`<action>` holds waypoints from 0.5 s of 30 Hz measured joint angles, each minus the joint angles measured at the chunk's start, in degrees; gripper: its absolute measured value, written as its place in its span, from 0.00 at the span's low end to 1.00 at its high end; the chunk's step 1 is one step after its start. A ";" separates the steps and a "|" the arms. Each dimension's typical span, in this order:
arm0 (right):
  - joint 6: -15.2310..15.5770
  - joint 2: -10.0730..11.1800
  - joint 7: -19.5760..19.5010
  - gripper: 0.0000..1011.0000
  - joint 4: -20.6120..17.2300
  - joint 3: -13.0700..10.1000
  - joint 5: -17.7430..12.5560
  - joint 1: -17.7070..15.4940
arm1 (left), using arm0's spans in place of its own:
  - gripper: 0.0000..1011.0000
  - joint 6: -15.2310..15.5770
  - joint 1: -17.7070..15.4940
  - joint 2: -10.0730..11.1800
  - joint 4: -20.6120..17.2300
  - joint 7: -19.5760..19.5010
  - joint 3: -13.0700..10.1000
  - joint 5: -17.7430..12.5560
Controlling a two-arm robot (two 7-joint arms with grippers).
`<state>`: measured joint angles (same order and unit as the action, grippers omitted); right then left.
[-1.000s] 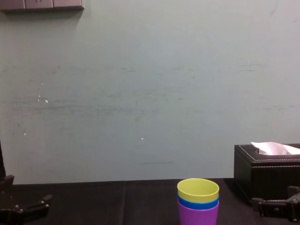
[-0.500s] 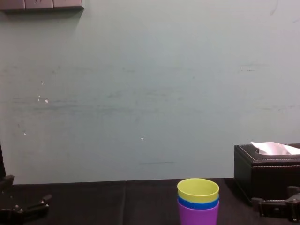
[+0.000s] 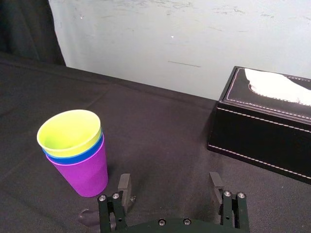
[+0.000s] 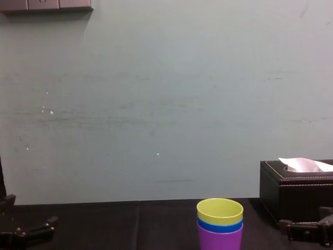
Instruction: Stack the three plastic cups sequentially using one hand.
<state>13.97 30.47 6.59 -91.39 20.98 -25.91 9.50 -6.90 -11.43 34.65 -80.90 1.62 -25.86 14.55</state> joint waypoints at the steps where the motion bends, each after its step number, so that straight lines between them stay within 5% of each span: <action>1: 0.00 0.00 0.00 0.99 0.00 0.00 0.00 0.00 | 1.00 0.00 0.00 0.00 0.00 0.00 0.00 0.00; 15: 0.00 0.00 0.00 0.99 0.00 0.00 0.00 0.00 | 1.00 0.00 0.00 0.00 0.00 0.00 0.00 0.00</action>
<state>13.97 30.47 6.58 -91.40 20.98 -25.91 9.50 -6.90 -11.43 34.65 -80.90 1.62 -25.86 14.55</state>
